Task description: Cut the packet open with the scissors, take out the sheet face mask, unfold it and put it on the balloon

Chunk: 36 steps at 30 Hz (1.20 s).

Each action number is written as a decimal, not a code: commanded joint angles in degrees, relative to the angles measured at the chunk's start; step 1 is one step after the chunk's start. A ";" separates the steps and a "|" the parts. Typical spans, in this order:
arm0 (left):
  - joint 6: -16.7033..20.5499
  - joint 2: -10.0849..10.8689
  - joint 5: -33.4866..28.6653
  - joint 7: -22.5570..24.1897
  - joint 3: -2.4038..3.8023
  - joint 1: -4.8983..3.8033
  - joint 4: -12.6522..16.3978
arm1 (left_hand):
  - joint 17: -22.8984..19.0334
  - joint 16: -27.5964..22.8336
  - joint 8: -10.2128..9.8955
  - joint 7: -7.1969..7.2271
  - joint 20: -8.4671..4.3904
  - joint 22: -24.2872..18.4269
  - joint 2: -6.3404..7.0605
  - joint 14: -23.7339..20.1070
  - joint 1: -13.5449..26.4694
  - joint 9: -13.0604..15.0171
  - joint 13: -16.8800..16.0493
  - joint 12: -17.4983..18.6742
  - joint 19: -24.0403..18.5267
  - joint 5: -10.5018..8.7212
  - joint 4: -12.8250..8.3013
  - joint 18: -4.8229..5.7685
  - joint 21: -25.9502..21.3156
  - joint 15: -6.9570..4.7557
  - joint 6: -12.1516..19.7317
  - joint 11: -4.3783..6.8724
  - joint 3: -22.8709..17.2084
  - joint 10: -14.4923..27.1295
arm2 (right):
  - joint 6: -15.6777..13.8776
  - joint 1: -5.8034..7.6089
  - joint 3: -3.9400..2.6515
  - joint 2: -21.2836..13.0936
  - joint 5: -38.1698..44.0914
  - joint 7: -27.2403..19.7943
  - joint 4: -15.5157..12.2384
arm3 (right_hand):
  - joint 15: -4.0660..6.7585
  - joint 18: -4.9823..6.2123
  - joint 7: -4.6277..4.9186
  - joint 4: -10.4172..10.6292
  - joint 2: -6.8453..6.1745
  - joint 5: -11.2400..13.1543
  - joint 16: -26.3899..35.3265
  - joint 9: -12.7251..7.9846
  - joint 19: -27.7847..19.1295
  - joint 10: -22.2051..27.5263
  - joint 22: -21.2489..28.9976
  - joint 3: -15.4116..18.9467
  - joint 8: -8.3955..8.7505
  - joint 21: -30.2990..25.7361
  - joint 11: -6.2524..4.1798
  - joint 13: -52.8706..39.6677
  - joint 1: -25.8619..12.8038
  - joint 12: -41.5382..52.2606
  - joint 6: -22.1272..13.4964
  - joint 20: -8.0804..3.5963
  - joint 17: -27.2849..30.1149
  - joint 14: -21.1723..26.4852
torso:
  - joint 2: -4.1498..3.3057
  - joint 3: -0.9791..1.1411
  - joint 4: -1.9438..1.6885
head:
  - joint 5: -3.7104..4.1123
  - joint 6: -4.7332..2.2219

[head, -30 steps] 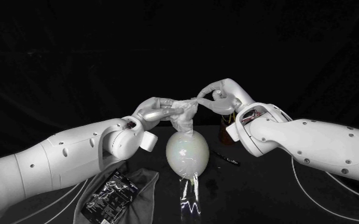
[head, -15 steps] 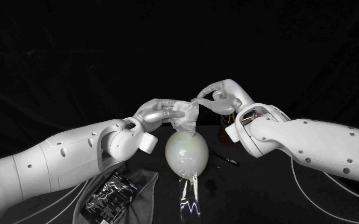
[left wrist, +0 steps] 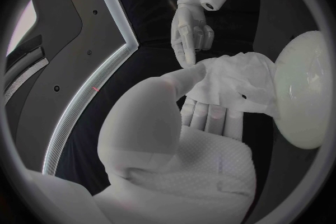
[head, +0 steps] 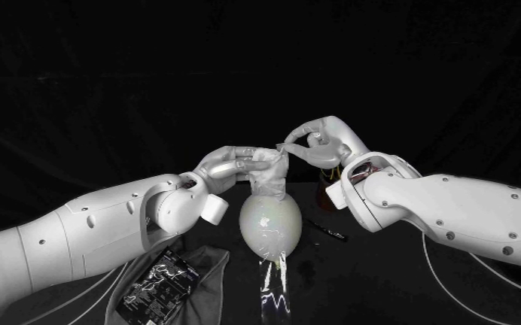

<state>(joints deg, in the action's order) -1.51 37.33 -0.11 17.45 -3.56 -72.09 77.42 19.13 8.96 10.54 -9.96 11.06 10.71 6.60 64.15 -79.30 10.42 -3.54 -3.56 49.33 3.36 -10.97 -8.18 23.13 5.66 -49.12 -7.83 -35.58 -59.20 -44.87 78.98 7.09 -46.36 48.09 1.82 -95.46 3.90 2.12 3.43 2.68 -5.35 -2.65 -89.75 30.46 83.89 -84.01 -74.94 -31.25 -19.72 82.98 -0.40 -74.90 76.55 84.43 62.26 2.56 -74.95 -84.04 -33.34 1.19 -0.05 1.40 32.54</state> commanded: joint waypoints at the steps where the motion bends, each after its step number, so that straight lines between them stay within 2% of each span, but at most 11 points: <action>1: 0.89 -0.11 -1.26 -0.89 0.05 -0.05 -0.03 | 0.00 -0.20 0.26 -0.80 0.39 -0.72 1.15 -0.71 3.85 0.13 -0.21 -0.69 -0.98 -0.51 2.13 0.54 -1.03 0.65 -0.64 -0.93 2.33 -0.94 | -0.58 0.04 -0.05 -0.34 -0.66 -1.31 -0.73 | 0.25 -0.43 -0.17 -0.01 0.69 -0.14 -0.25 0.40 2.28 -3.97 -12.85 -0.21 -0.12 -0.20 -0.55 -11.93 -0.11 0.22 0.43 -0.21 -15.05 -5.96 | 0.04 0.00 -0.01 | -0.05 -0.14; 2: 1.50 -0.13 -1.53 -1.00 0.05 -0.05 -0.04 | 0.30 0.13 1.83 -1.28 1.17 -1.81 3.43 -0.84 8.80 0.80 -0.68 -2.28 -1.42 -0.69 5.34 0.16 -2.62 0.62 -3.03 -0.61 6.12 -4.27 | -0.54 0.04 -0.05 -0.43 -0.76 -1.31 -0.90 | 0.25 -0.43 -0.17 -0.01 0.69 -0.14 -0.25 0.40 2.28 -3.97 -12.85 -0.21 -0.12 -0.20 -0.55 -11.93 -0.11 0.22 0.43 -0.21 -15.05 -5.96 | 0.05 0.00 -0.01 | -0.06 -0.15; 4: 2.44 -0.19 -2.22 -1.06 0.04 -0.05 -0.08 | 0.56 0.48 2.48 -1.17 1.66 -2.47 4.13 -0.78 10.26 1.07 -0.70 -2.70 -1.08 -0.56 6.83 -0.40 -3.44 0.40 -3.84 -0.39 7.77 -5.37 | -0.47 0.04 -0.05 -0.52 -0.89 -1.29 -1.11 | 0.25 -0.43 -0.17 -0.01 0.69 -0.14 -0.25 0.40 2.28 -3.97 -12.85 -0.21 -0.12 -0.20 -0.55 -11.93 -0.11 0.22 0.43 -0.21 -15.05 -5.96 | 0.05 0.00 -0.03 | -0.07 -0.18; 10: 4.96 -0.52 -3.68 -0.85 0.03 -0.06 -0.08 | 1.56 1.94 5.37 0.17 3.07 -4.18 4.53 0.00 13.22 2.34 -1.23 -4.95 0.68 -0.63 11.95 -2.27 -5.39 -0.75 -8.24 1.24 11.45 -10.77 | -0.06 0.04 -0.04 -0.56 -1.07 -1.11 -1.58 | 0.25 -0.43 -0.17 -0.01 0.69 -0.14 -0.25 0.40 2.28 -3.97 -12.85 -0.21 -0.12 -0.20 -0.55 -11.93 -0.11 0.22 0.43 -0.21 -15.05 -5.96 | 0.01 -0.03 0.00 | -0.07 -0.16; 16: 6.74 -0.86 -4.15 -0.67 0.04 -0.06 0.13 | 2.64 3.61 6.70 1.06 3.13 -5.45 4.16 1.11 10.79 3.01 -1.10 -5.32 2.91 -0.61 14.19 -2.53 -6.65 -1.61 -9.97 2.19 12.07 -13.21 | 0.18 0.01 -0.02 -0.29 -1.26 -0.94 -1.71 | 0.25 -0.39 -0.17 -0.05 0.68 -0.14 -0.25 0.43 2.18 -3.96 -12.79 -0.26 -0.16 -0.40 -0.55 -11.93 -0.11 0.20 0.40 -0.22 -15.05 -5.96 | 0.00 -0.01 -0.06 | -0.12 -0.02; 18: 7.31 -0.94 -4.26 -0.61 0.04 -0.06 0.22 | 2.89 4.06 7.11 1.61 3.01 -5.62 3.16 1.59 9.04 3.21 -1.09 -5.44 3.43 -0.58 14.02 -2.55 -6.77 -1.97 -10.53 2.68 11.19 -13.86 | 0.16 -0.02 -0.01 -0.23 -1.35 -0.96 -1.72 | 0.25 -0.39 -0.17 -0.05 0.68 -0.14 -0.25 0.43 2.18 -3.96 -12.79 -0.26 -0.16 -0.40 -0.55 -11.93 -0.11 0.20 0.40 -0.22 -15.05 -5.96 | -0.01 0.01 -0.07 | -0.17 -0.01; 19: 7.71 -0.99 -4.34 -0.56 0.04 -0.06 0.28 | 3.16 4.45 7.56 2.15 2.75 -5.84 1.24 1.85 5.55 3.46 -0.92 -5.30 4.17 -0.55 13.15 -2.56 -6.92 -2.36 -11.04 3.23 9.14 -14.34 | 0.13 -0.03 -0.01 -0.21 -1.40 -0.98 -1.74 | 0.25 -0.39 -0.17 -0.05 0.68 -0.14 -0.25 0.43 2.18 -3.96 -12.79 -0.26 -0.16 -0.40 -0.55 -11.93 -0.11 0.20 0.40 -0.22 -15.05 -5.96 | -0.01 0.01 -0.06 | -0.18 0.01; 21: 8.39 -1.04 -4.44 -0.45 0.04 -0.06 0.39 | 3.34 4.70 7.95 2.19 2.56 -5.94 0.51 2.04 3.70 3.66 -0.87 -5.32 4.62 -0.51 12.44 -2.55 -6.96 -2.52 -11.48 3.32 8.17 -14.79 | 0.10 -0.06 0.00 -0.20 -1.54 -1.04 -1.77 | 0.25 -0.39 -0.17 -0.05 0.68 -0.14 -0.25 0.43 2.18 -3.96 -12.79 -0.26 -0.16 -0.40 -0.55 -11.93 -0.11 0.20 0.40 -0.22 -15.05 -5.96 | 0.00 0.01 -0.01 | -0.24 0.04; 22: 8.72 -1.07 -4.48 -0.41 0.04 -0.06 0.43 | 3.55 5.08 8.81 2.04 1.60 -5.81 -1.57 2.49 -1.04 4.17 -0.85 -5.42 5.81 -0.50 9.81 -2.56 -6.49 -2.97 -12.24 3.62 5.83 -15.51 | 0.10 -0.07 0.00 -0.20 -1.64 -1.07 -1.78 | 0.25 -0.39 -0.17 -0.05 0.68 -0.14 -0.25 0.43 2.18 -3.96 -12.79 -0.26 -0.16 -0.40 -0.55 -11.93 -0.11 0.20 0.40 -0.22 -15.05 -5.96 | -0.01 0.00 -0.01 | -0.25 0.05; 23: 9.09 -1.09 -4.52 -0.33 0.04 -0.07 0.49 | 3.64 5.22 9.06 1.32 0.88 -5.64 -2.23 2.66 -2.50 4.46 -0.75 -5.31 6.76 -0.66 8.81 -2.43 -5.98 -2.83 -11.88 3.17 5.33 -15.91 | 0.15 -0.08 0.00 -0.20 -1.78 -1.09 -1.77 | 0.25 -0.38 -0.17 -0.06 0.68 -0.14 -0.25 0.44 2.17 -3.95 -12.78 -0.26 -0.16 -0.42 -0.55 -11.91 -0.11 0.17 0.39 -0.22 -15.05 -5.96 | -0.01 0.00 -0.01 | -0.25 0.05; 36: 10.92 -1.04 -5.31 1.07 0.05 -0.06 0.83 | 3.77 5.36 9.11 0.96 0.18 -5.40 -3.78 2.49 -3.47 4.90 -0.57 -5.05 7.63 -0.59 8.23 -2.32 -5.29 -2.67 -10.47 2.87 4.77 -16.28 | 2.34 -0.12 0.09 -0.15 -3.44 -0.40 -0.73 | 0.12 0.13 0.07 0.13 0.27 -0.13 -0.25 0.72 0.93 -2.90 -12.07 -0.31 -0.27 -2.69 -0.32 -10.48 -1.02 -2.40 -0.75 -0.20 -15.05 -5.96 | 0.03 -0.02 0.01 | -0.27 0.10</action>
<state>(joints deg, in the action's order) 8.25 36.36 -4.53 16.97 -3.59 -72.09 78.05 22.83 14.14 19.44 -9.02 11.27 5.25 3.69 66.55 -82.61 14.34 -4.15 -8.82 56.74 2.57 -2.56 -10.21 17.69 2.89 -60.06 -4.92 -30.75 -75.17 -44.26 78.87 7.20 -46.55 45.39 1.46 -96.34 3.88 2.11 3.44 2.68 -5.04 -2.39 -89.64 30.57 83.75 -84.01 -74.93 -31.22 -19.86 80.54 -0.39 -74.90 76.37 82.37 62.01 2.67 -74.95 -84.02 -33.33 1.18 -0.03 1.12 32.65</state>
